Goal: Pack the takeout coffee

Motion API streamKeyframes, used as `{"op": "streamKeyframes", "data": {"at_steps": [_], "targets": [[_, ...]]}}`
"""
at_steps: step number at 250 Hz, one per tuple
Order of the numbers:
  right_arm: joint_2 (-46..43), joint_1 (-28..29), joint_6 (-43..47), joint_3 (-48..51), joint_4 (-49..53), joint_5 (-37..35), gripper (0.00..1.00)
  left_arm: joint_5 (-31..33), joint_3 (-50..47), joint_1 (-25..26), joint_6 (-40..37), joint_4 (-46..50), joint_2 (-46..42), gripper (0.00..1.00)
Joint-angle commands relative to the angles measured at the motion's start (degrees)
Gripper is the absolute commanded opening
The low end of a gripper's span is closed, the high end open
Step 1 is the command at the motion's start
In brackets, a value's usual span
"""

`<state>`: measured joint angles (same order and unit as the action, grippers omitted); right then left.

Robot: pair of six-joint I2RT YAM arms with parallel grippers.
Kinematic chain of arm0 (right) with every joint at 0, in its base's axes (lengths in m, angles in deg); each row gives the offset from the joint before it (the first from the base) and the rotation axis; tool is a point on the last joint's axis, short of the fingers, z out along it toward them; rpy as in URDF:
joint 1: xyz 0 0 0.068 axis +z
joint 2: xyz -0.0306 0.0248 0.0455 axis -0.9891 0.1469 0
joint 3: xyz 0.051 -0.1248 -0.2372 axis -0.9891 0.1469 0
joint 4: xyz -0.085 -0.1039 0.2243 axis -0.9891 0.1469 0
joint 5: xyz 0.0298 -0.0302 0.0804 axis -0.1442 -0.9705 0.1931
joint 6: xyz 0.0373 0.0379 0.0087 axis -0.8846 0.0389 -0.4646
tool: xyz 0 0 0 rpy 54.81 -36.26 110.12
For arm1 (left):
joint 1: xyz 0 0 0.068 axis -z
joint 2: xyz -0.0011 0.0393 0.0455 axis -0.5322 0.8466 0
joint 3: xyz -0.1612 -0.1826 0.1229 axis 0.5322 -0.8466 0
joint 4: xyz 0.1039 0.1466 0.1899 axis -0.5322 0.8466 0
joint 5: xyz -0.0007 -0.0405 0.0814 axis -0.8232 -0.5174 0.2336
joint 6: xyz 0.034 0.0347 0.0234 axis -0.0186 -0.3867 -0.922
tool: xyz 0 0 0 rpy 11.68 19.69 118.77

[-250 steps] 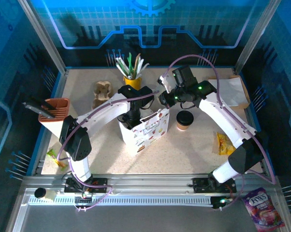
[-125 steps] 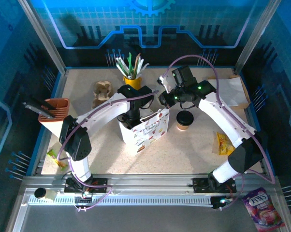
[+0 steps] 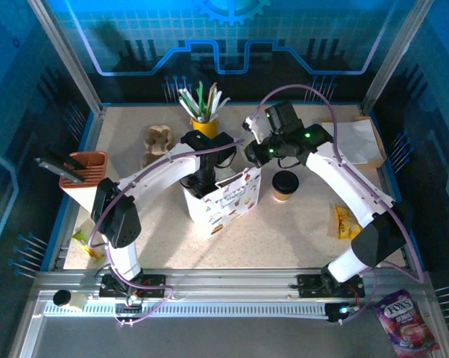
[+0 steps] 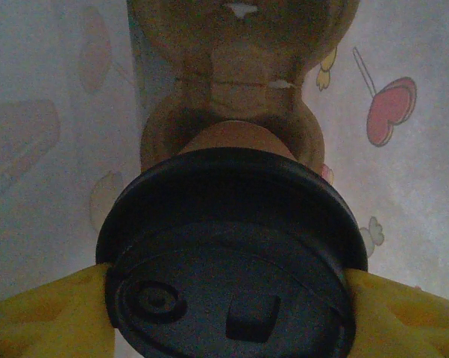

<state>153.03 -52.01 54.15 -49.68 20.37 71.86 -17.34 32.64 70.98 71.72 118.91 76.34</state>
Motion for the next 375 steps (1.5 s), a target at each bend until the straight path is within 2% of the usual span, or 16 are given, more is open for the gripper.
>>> {"op": "streamKeyframes", "data": {"at_steps": [1, 375], "targets": [[1.17, -0.71, 0.79, -1.0, 0.67, 0.51, 0.08, -0.69, 1.72, -0.51, -0.27, 3.24, -1.25, 0.53], [1.39, -0.72, 0.84, -1.01, 0.67, 0.69, 0.08, -1.17, 1.76, -0.78, -0.79, 2.99, 0.41, 0.53]]}}
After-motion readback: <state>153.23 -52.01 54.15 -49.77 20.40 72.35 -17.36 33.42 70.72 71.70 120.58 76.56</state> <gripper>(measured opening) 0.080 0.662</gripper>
